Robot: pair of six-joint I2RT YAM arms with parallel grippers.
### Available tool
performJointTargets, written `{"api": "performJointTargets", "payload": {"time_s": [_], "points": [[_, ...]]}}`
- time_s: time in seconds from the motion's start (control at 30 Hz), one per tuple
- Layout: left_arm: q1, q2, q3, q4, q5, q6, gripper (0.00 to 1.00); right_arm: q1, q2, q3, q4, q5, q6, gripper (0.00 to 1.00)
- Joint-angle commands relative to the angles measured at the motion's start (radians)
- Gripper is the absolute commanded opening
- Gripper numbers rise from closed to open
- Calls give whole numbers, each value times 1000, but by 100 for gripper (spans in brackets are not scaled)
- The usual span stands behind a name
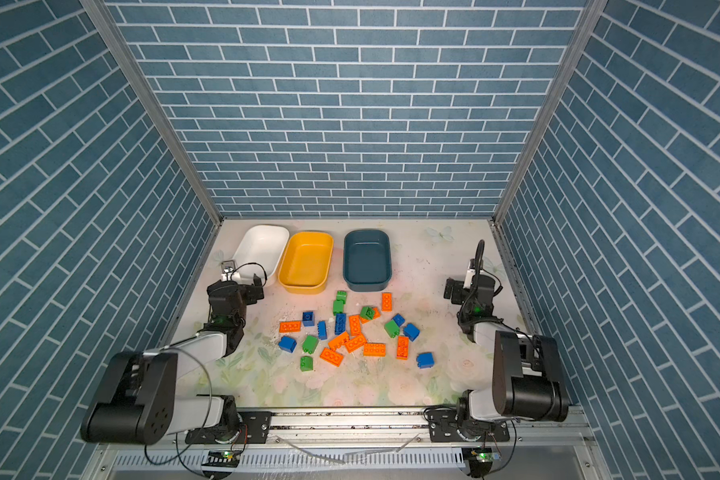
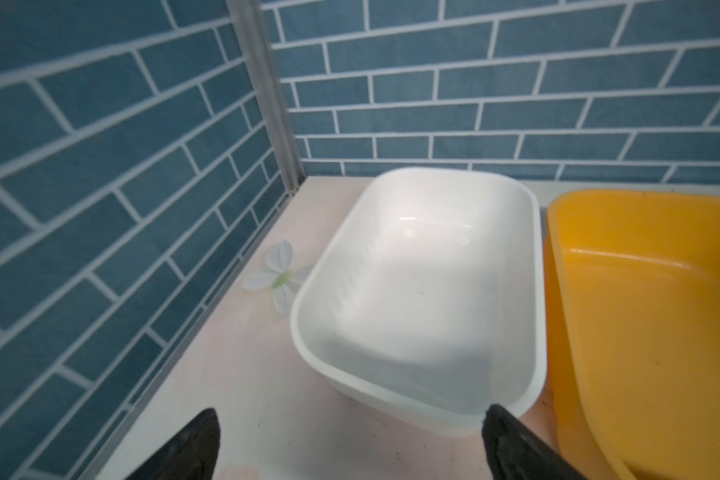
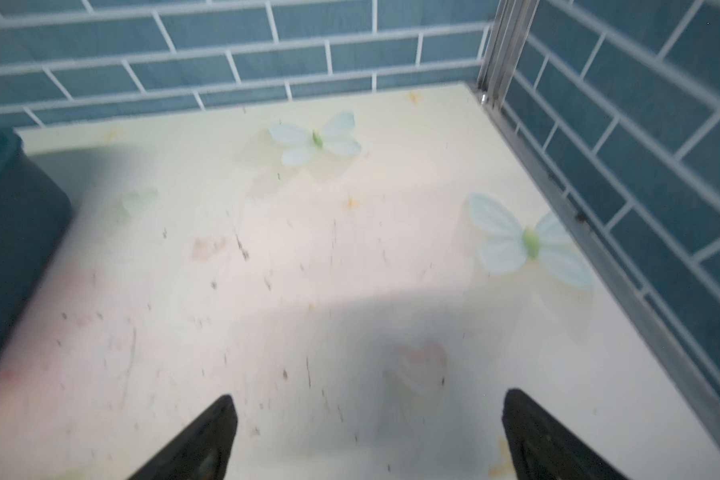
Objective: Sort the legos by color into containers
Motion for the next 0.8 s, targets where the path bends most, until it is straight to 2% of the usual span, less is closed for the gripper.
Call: {"api": "performJointTargets", "payload": {"time_s": [0.0, 0.1, 0.2, 0.4, 0.67, 0.77], "points": [[1, -95, 120, -355, -168, -130, 99, 9, -24, 195, -327, -61, 132, 99], [1, -99, 232, -519, -134, -185, 99, 40, 28, 292, -385, -135, 246, 99], [1, -23, 391, -705, -39, -221, 99, 122, 90, 377, -385, -152, 356, 99], [1, 223, 699, -978, 236, -195, 99, 282, 242, 572, -458, -208, 493, 99], [1, 508, 944, -1115, 458, -58, 97, 399, 347, 752, -606, -281, 449, 99], [1, 599, 1017, -1146, 491, -34, 94, 417, 336, 762, -639, -269, 429, 99]]}}
